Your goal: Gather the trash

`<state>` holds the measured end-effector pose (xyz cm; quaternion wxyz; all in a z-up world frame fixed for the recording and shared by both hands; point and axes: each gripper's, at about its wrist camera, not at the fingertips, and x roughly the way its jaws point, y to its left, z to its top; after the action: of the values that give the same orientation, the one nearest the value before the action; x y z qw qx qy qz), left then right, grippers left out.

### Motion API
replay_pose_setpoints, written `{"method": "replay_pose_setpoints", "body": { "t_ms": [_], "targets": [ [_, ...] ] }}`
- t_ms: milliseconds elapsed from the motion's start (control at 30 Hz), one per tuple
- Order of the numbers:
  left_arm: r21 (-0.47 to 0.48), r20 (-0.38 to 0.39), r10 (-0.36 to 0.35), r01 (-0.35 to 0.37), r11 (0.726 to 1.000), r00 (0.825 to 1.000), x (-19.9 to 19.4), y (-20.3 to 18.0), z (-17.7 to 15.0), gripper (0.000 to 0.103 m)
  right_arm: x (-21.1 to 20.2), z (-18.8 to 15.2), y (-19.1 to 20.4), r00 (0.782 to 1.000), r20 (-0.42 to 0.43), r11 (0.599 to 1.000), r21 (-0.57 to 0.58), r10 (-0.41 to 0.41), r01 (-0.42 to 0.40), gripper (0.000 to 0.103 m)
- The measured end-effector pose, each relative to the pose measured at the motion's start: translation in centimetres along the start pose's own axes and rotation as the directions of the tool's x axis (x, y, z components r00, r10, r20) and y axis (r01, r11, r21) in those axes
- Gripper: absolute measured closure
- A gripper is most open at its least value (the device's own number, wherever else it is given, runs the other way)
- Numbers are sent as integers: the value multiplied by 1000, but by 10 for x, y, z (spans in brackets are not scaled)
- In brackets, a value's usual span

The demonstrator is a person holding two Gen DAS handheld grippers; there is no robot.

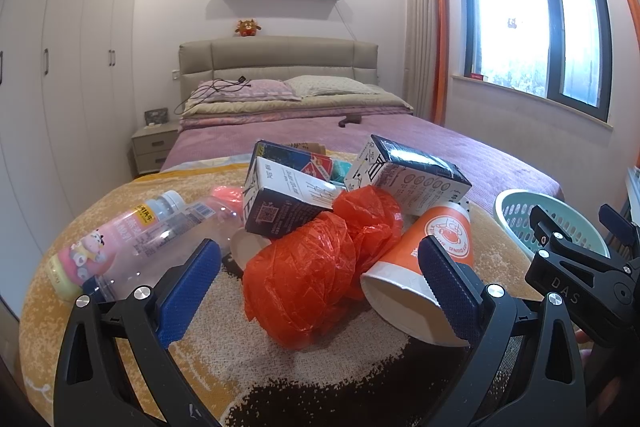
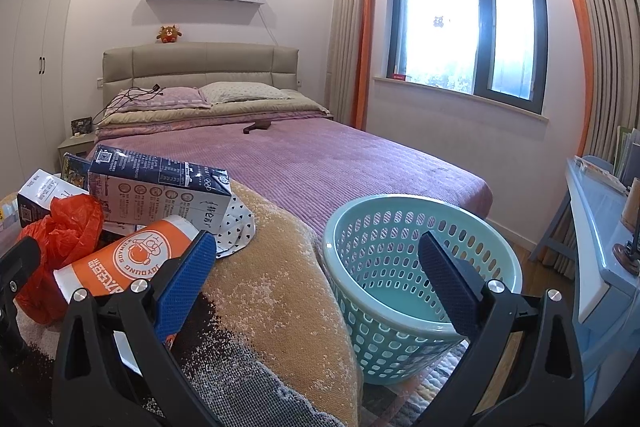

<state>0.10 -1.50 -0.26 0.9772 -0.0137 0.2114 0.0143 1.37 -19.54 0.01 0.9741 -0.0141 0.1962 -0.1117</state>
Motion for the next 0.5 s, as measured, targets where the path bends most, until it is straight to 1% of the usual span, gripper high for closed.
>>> {"method": "replay_pose_setpoints", "body": {
  "t_ms": [167, 267, 367, 467, 500],
  "targets": [
    [0, 0, 0, 0, 1000, 1000, 0, 0, 0, 7, 1, 0, 0, 1000, -2, 1000, 0, 5, -5, 7],
    [-11, -7, -7, 7, 1000, 1000, 1, 3, 1, 7, 3, 0, -4, 999, -15, 999, 7, 35, -35, 7],
    [-38, -55, -44, 42, 998, 998, 5, 10, 2, 7, 6, 5, -6, 993, -51, 995, 9, 103, -102, 7],
    [-82, -125, -96, 86, 993, 987, 9, 22, 3, 8, 0, 11, -5, 984, -63, 986, 6, 169, -169, 7],
    [-89, -155, -113, 100, 991, 981, 12, 25, 6, 8, -1, 12, -3, 980, -70, 983, -6, 184, -185, 8]
  ]
}}
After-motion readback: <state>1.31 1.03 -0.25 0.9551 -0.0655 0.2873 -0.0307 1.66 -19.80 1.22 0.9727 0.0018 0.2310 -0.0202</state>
